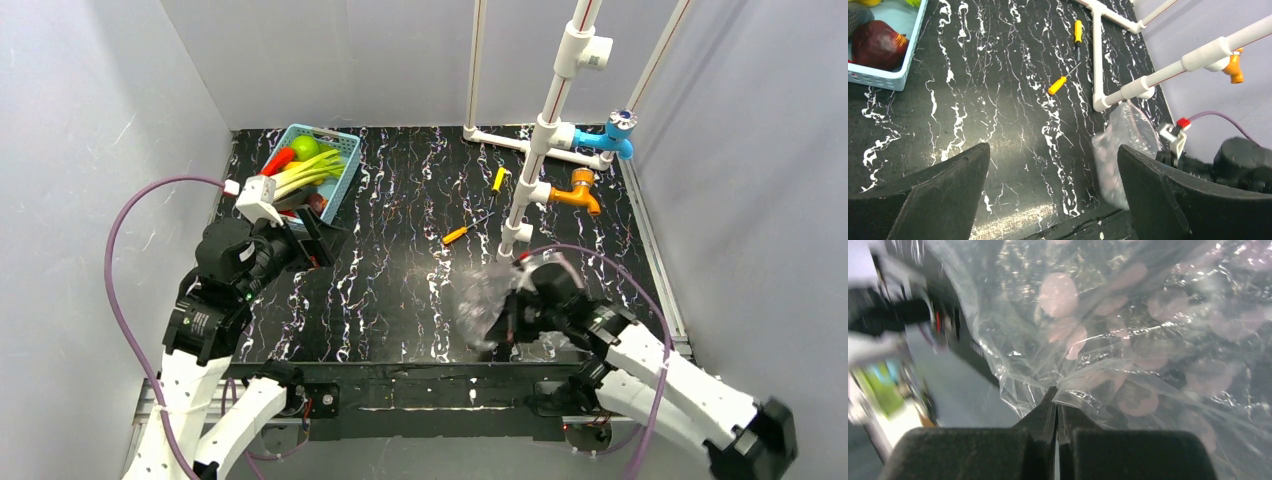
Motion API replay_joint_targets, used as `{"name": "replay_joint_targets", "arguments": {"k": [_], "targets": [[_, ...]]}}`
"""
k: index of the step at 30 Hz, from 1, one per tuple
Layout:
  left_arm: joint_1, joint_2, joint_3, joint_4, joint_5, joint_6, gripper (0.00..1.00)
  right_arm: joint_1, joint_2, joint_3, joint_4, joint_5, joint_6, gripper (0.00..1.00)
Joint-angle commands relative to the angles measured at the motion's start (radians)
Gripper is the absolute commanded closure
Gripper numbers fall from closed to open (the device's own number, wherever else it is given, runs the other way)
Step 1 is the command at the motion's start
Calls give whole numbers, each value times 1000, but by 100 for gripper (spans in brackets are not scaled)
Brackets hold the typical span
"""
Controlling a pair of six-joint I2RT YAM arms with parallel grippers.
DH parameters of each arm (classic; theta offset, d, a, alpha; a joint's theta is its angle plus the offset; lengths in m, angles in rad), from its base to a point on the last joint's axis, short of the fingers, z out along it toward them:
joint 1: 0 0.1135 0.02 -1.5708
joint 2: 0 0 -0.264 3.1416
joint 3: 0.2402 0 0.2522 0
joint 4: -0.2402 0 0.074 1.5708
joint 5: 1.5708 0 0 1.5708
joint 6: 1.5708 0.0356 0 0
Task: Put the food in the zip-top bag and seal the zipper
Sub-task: Move the zipper food storage bag to the center of the board.
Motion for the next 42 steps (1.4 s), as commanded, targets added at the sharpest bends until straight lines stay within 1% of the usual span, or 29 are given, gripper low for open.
{"name": "replay_joint_targets", "arguments": {"k": [1,3,5,8,10,12,13,14,15,16,18,19,22,25,27,28,30,32,34,38,40,42], "targets": [[5,6,-18,7,-20,0,0,386,201,84,241,94,-2,99],[6,0,-24,2,-21,-10,1,544,389,218,224,168,-63,99],[5,-7,-28,-6,-28,-19,0,615,548,363,202,216,-122,99],[4,-15,-20,-29,-38,-29,1,637,748,547,214,203,-219,99],[5,-15,3,-59,-41,-30,1,637,822,631,177,229,-269,99],[4,-18,22,-94,-49,-22,1,639,864,673,154,229,-304,99],[4,-23,26,-110,-58,-18,1,639,872,674,161,217,-309,98],[4,-27,26,-121,-69,-15,1,639,875,669,166,212,-310,95],[4,-32,24,-133,-82,-13,0,638,874,661,167,211,-305,88],[5,-37,18,-143,-95,-14,1,635,867,650,165,215,-304,77],[6,-41,-2,-147,-108,-28,1,630,844,614,163,235,-305,59],[5,-40,-16,-145,-103,-40,1,625,831,598,160,243,-305,54],[4,1,-65,-119,-34,-68,1,603,773,543,140,270,-303,47],[5,116,-73,-132,27,-73,1,548,694,469,135,279,-300,45],[5,197,-68,-149,30,-66,0,490,643,416,142,270,-301,43],[5,220,-69,-154,11,-66,1,458,620,395,143,240,-306,43],[5,267,-67,-164,-43,-63,1,414,568,357,170,130,-346,36],[4,315,-56,-188,-125,-70,0,418,538,342,206,55,-371,30],[5,365,-41,-226,-281,-124,1,418,526,328,258,24,-366,25],[6,442,-50,-294,-506,-196,1,418,545,334,311,21,-331,23],[4,454,-84,-271,-600,-219,0,418,572,333,349,-19,-321,23],[5,470,-119,-206,-649,-210,0,418,594,334,359,-33,-314,23]]}}
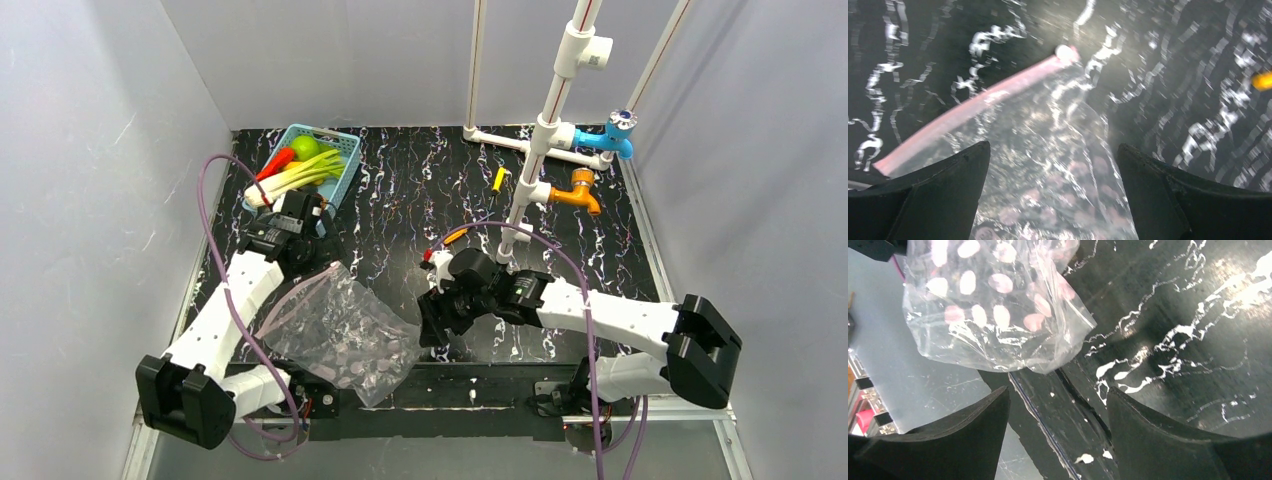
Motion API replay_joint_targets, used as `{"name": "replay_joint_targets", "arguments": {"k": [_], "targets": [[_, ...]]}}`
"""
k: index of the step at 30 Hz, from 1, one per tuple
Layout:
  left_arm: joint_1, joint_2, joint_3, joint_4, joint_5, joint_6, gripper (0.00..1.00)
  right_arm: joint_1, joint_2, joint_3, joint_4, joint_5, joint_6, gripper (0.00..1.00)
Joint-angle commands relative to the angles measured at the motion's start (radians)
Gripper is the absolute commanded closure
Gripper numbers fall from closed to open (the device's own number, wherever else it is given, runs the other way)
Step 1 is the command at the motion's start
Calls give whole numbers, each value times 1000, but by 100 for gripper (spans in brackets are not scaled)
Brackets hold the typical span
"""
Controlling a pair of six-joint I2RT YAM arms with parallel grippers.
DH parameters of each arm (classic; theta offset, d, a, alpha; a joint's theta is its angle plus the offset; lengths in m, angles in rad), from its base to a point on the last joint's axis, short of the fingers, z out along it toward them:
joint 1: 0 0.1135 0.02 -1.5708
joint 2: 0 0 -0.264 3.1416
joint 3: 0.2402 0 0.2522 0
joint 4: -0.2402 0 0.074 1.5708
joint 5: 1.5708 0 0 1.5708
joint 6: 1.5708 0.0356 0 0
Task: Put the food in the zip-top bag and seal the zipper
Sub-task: Move the zipper food storage bag to the center of the board.
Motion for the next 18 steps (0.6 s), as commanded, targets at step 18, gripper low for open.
{"name": "replay_joint_targets", "arguments": {"k": [18], "targets": [[51,-185,-185,165,54,-7,0,19,246,46,226,94,92,25]]}}
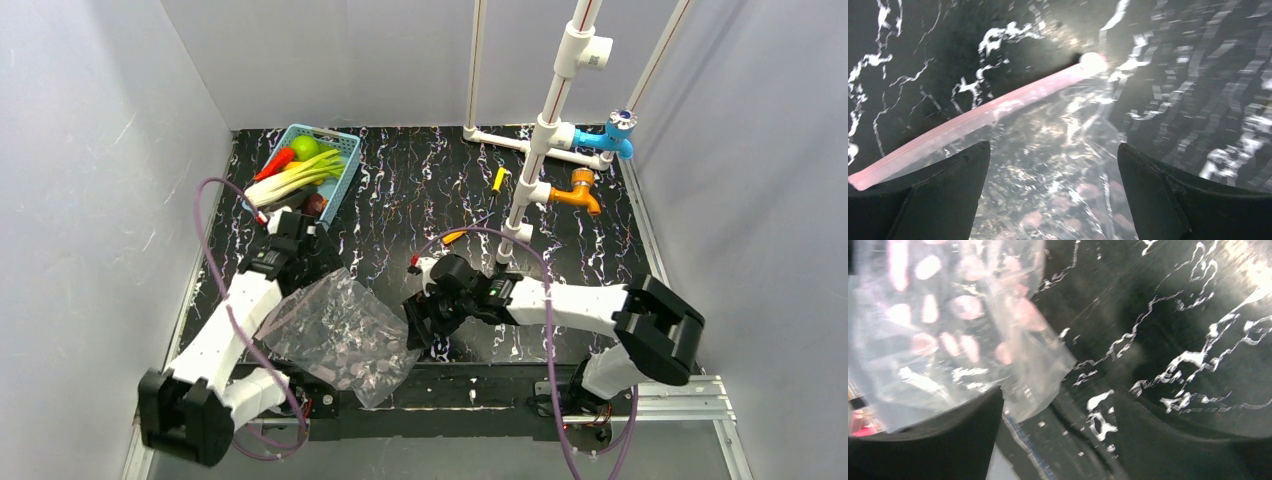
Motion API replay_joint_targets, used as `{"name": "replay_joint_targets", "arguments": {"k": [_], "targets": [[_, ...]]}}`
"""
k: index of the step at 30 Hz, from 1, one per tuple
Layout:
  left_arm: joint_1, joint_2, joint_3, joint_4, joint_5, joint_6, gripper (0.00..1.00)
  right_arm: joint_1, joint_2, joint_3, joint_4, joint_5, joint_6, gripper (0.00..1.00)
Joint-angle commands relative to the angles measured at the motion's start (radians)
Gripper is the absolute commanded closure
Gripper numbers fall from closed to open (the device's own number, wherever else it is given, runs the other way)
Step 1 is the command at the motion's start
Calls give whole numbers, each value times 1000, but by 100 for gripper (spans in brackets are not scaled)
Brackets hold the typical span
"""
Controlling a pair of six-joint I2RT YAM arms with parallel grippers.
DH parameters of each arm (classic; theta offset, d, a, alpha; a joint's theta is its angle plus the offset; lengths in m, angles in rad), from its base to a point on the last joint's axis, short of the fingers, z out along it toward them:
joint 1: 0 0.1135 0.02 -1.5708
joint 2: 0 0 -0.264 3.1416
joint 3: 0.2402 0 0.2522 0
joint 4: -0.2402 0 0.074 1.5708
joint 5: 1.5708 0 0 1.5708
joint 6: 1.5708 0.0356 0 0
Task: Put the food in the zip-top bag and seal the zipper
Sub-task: Move the zipper food storage bag to the center of the board, then pick up the zipper food storage bag at the center of the board.
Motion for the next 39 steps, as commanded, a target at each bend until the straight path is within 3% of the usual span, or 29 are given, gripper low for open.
{"name": "replay_joint_targets", "arguments": {"k": [1,2,3,4,6,12,15,20,27,30,35,39], "targets": [[2,-180,48,-33,69,42,0,7,87,67,73,107,38,48],[2,-196,68,-63,54,50,0,7,87,68,84,117,30,78],[3,-207,84,-85,44,60,0,6,73,62,86,151,21,96],[3,-214,88,-91,44,73,1,2,55,49,77,205,11,99],[7,-217,72,-62,102,113,0,-32,-11,5,54,307,-31,99],[10,-139,21,26,251,134,1,-164,-188,-121,-38,307,-276,99],[11,-109,2,93,228,126,1,-204,-268,-166,0,150,-279,99],[11,-19,25,245,272,163,0,-207,-310,-215,25,84,-273,99],[34,245,127,476,573,275,1,-207,-329,-216,26,50,-266,99],[35,371,224,458,619,334,1,-207,-348,-218,28,44,-269,99],[36,583,470,226,700,471,1,-208,-378,-225,40,33,-268,99],[36,615,461,213,794,445,1,-210,-365,-220,43,31,-271,99]]}}
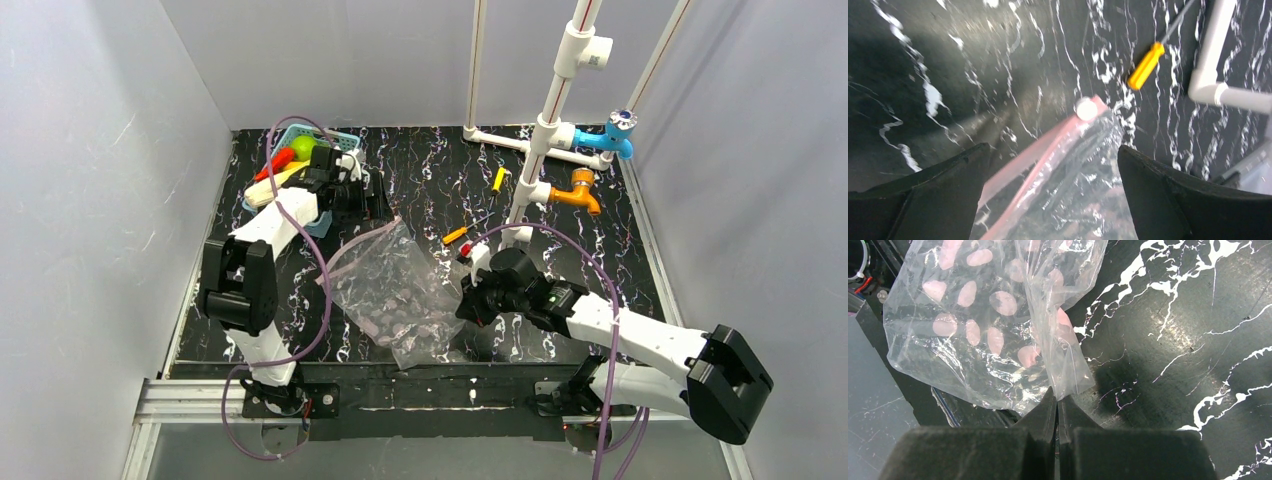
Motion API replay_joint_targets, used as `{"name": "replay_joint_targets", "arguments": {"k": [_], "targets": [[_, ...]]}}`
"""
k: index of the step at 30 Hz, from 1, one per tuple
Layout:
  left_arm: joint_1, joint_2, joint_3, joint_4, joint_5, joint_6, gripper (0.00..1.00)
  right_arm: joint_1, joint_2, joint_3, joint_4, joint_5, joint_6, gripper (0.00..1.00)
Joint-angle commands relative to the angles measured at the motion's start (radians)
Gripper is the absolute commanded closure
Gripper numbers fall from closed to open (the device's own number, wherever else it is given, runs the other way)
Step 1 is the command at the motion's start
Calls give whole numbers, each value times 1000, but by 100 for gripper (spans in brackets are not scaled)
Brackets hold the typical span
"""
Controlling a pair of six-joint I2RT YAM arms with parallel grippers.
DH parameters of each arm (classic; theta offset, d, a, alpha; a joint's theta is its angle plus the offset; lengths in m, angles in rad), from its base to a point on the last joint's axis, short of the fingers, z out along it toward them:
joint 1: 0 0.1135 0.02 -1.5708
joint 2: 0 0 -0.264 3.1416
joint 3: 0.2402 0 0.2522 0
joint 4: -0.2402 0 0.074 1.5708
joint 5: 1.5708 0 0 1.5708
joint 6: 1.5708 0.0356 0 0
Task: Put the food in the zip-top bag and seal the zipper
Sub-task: Pick up the zipper food storage bag at the center of the board.
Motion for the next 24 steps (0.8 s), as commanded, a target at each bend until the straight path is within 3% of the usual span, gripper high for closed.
{"name": "replay_joint_targets", "arguments": {"k": [1,4,10,15,18,24], "targets": [[6,0,-8,-102,166,23,1,-5,2,7,46,-24,-13,99],[5,11,-8,-134,236,-5,2,-5,17,14,55,-22,-12,99],[5,-83,-52,-131,292,8,23,-6,56,54,21,27,-1,99],[4,-49,-66,-155,319,35,37,-8,61,93,-15,40,-6,99],[4,-76,-59,-174,284,69,34,-8,62,112,-37,36,-22,99],[0,-45,-48,-220,155,114,19,-8,42,129,-75,10,-63,99]]}}
